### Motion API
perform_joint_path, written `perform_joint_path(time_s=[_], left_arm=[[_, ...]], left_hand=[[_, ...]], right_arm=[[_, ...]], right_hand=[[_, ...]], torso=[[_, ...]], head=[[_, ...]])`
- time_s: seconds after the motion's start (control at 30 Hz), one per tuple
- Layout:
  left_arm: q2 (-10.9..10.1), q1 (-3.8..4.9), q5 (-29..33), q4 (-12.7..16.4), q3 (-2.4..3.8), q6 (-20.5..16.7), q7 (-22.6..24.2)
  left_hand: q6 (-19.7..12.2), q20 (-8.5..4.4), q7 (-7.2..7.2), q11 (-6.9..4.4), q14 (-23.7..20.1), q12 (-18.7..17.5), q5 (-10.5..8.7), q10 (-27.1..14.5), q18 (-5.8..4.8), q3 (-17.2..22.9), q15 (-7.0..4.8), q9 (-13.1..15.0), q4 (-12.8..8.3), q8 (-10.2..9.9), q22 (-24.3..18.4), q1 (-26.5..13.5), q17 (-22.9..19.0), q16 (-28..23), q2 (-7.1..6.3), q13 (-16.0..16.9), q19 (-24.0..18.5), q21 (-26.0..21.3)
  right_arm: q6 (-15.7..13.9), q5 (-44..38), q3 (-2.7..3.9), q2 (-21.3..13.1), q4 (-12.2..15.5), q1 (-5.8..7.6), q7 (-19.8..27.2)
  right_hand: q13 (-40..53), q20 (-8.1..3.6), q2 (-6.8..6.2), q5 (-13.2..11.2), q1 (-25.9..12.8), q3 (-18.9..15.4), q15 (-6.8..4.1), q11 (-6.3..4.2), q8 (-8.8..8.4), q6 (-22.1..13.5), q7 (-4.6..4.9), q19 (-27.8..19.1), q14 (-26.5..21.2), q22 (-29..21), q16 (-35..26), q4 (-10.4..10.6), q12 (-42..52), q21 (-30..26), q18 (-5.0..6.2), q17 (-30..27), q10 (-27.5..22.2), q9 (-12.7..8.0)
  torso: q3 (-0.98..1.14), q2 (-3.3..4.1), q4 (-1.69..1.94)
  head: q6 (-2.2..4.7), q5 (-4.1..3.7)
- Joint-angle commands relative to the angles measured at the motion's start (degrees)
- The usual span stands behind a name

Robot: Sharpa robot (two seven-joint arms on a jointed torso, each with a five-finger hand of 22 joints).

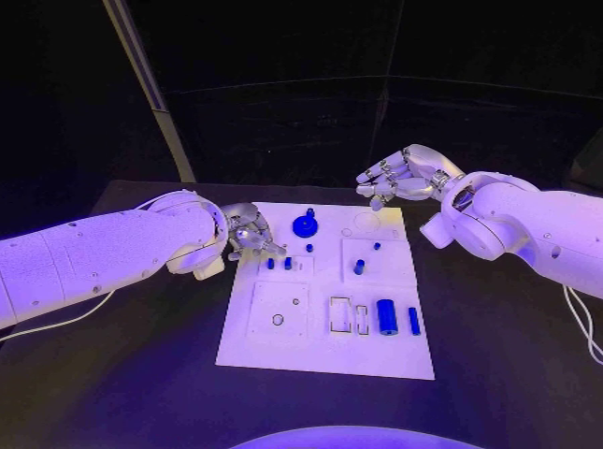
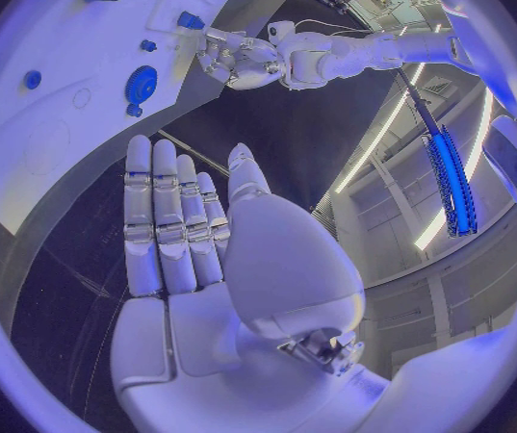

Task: Assemble the parts on the task board

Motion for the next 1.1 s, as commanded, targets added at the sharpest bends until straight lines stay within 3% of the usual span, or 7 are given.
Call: perform_joint_path(time_s=[0.03, 0.17, 0.23, 0.37, 0.5, 0.8, 1.1], left_arm=[[0.07, 0.21, 3.69, 0.11, 0.08, -5.03, 10.21], [1.17, 0.29, 2.86, -0.58, 0.06, -6.54, 17.89], [2.12, 0.31, 0.69, -0.99, 0.04, -6.84, 20.92], [4.92, 0.30, -5.83, -2.69, -0.04, -7.24, 24.61], [7.31, 0.27, -10.58, -4.79, -0.43, -7.56, 25.56], [11.62, 0.09, -19.29, -9.77, -1.38, -6.20, 23.16], [14.20, -0.37, -22.68, -13.23, -1.81, -3.49, 20.48]], left_hand=[[-1.35, 0.51, 0.63, 0.56, -1.20, -1.02, 0.20, -1.79, 1.61, -0.31, 0.89, -0.89, -0.69, -0.85, -7.61, 2.13, -4.13, -4.81, 0.48, -0.96, -4.11, -6.28], [-3.67, 1.92, 2.45, 2.53, -13.43, -6.93, 0.20, -7.68, 2.26, 2.68, 2.37, -3.96, -4.42, -3.80, -14.92, 9.72, -25.70, -24.91, 1.91, -5.32, -9.52, -15.41], [-3.06, 2.35, 2.76, 2.83, -16.78, -9.05, 0.20, -8.91, 2.28, 4.48, 2.83, -5.29, -6.26, -4.91, -16.18, 12.61, -31.06, -30.39, 1.84, -7.17, -10.33, -17.43], [0.16, 3.01, 3.58, 4.05, -17.83, -17.09, 0.42, -10.04, 2.54, 8.88, 3.78, -10.76, -9.67, -10.31, -18.38, 15.17, -34.29, -33.74, -0.34, -15.04, -10.27, -20.61], [2.39, 2.83, 3.16, 3.86, -15.02, -20.25, 0.10, -9.03, 2.46, 10.79, 3.41, -13.38, -11.31, -12.80, -18.09, 15.46, -34.32, -31.87, -1.44, -18.93, -7.92, -19.69], [5.29, 2.52, 2.82, 3.74, -4.91, -24.64, 0.19, -7.63, 2.43, 12.78, 3.23, -17.51, -12.73, -17.05, -15.89, 13.51, -19.95, -15.28, -3.08, -25.00, -2.31, -15.59], [7.46, 2.40, 2.50, 3.75, -1.32, -26.95, 0.14, -7.45, 0.75, 13.73, 3.05, -19.44, -13.53, -18.89, -5.51, 12.87, -13.42, -8.36, -3.32, -28.34, 3.26, -6.61]], right_arm=[[0.29, -0.04, 0.03, -0.02, 0.03, 0.10, 0.51], [0.27, -0.04, 0.03, 0.03, 0.00, 0.10, 0.52], [0.27, -0.04, 0.03, 0.08, -0.02, 0.10, 0.53], [0.20, -0.04, 0.03, 0.19, -0.05, 0.10, 0.54], [0.21, -0.04, 0.03, 0.29, -0.03, 0.10, 0.55], [0.12, -0.04, 0.03, 0.26, 0.06, 0.10, 0.53], [0.10, -0.04, 0.03, 0.39, 0.05, 0.10, 0.55]], right_hand=[[-0.09, 0.18, 0.03, 0.30, -0.40, -0.33, -0.03, -0.04, -0.11, -0.30, -0.10, -0.42, -0.43, -0.05, -0.28, -0.09, -0.07, -0.18, 0.17, 0.03, -0.42, -0.05], [-0.09, 0.18, 0.03, 0.30, -0.40, -0.33, -0.03, -0.04, -0.11, -0.30, -0.10, -0.42, -0.43, -0.05, -0.28, -0.09, -0.07, -0.18, 0.17, 0.03, -0.42, -0.05], [-0.09, 0.18, 0.03, 0.30, -0.40, -0.33, -0.03, -0.04, -0.11, -0.30, -0.10, -0.42, -0.43, -0.05, -0.28, -0.09, -0.07, -0.18, 0.17, 0.03, -0.42, -0.05], [-0.09, 0.18, 0.03, 0.30, -0.40, -0.33, -0.03, -0.04, -0.11, -0.30, -0.10, -0.42, -0.43, -0.05, -0.28, -0.09, -0.07, -0.18, 0.17, 0.03, -0.42, -0.05], [-0.09, 0.21, 0.05, 0.31, -0.40, -0.33, -0.01, -0.02, -0.10, -0.33, -0.08, -0.46, -0.50, -0.10, -0.34, -0.10, -0.05, -0.25, 0.17, 0.01, -0.46, -0.05], [-0.09, 0.21, 0.05, 0.31, -0.40, -0.33, -0.01, -0.02, -0.10, -0.33, -0.08, -0.46, -0.50, -0.10, -0.34, -0.10, -0.05, -0.25, 0.17, 0.01, -0.46, -0.05], [-0.09, 0.21, 0.05, 0.31, -0.40, -0.33, -0.01, -0.02, -0.10, -0.33, -0.08, -0.46, -0.50, -0.10, -0.34, -0.10, -0.05, -0.25, 0.17, 0.01, -0.46, -0.05]], torso=[[0.02, 0.00, 0.05], [0.01, 0.05, -0.01], [-0.01, 0.05, -0.08], [-0.02, 0.08, -0.06], [-0.05, 0.09, -0.15], [0.01, 0.09, 0.01], [-0.04, 0.07, -0.08]], head=[[0.14, -0.08], [0.27, -0.03], [0.44, -0.09], [0.64, -0.32], [0.72, -0.48], [0.72, -0.78], [0.52, -0.80]])
